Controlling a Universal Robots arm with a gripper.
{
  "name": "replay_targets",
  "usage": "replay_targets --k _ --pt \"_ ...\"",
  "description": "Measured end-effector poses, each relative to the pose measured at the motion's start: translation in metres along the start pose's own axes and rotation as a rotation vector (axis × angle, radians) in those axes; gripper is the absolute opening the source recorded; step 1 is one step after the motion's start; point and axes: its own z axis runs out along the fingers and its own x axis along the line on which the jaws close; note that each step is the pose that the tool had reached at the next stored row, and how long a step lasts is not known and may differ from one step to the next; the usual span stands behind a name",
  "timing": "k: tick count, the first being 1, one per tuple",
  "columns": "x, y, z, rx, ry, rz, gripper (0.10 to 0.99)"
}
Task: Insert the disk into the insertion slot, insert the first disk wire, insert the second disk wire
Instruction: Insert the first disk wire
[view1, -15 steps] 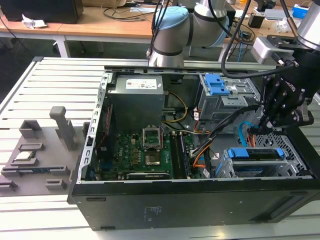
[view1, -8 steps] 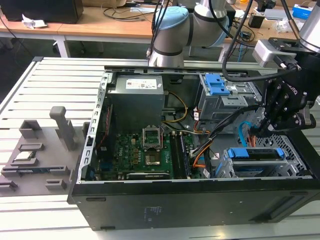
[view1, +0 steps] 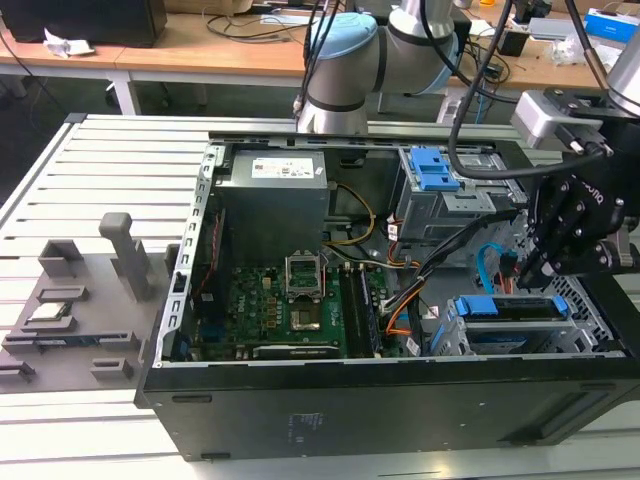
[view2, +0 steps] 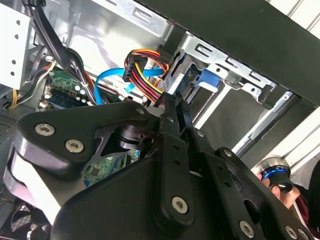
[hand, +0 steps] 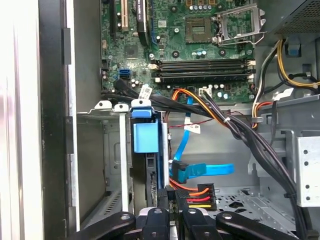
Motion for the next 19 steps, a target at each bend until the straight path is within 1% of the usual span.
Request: replay_targets --k 4,6,7,10,19 --pt "0.0054 -0.0007 0.003 0.0 0.0063 0.0 0.169" --pt "0.0058 -0.002 0.0044 0.0 0.0107 0.0 0.169" --pt "0.0057 -0.003 0.0057 0.001 0.0143 0.001 0.169" --pt "0.0055 -0.0048 0.0089 0.001 0.0185 0.001 0.169" --pt "0.0053 -0.007 0.0103 0.001 0.0187 0.001 0.169"
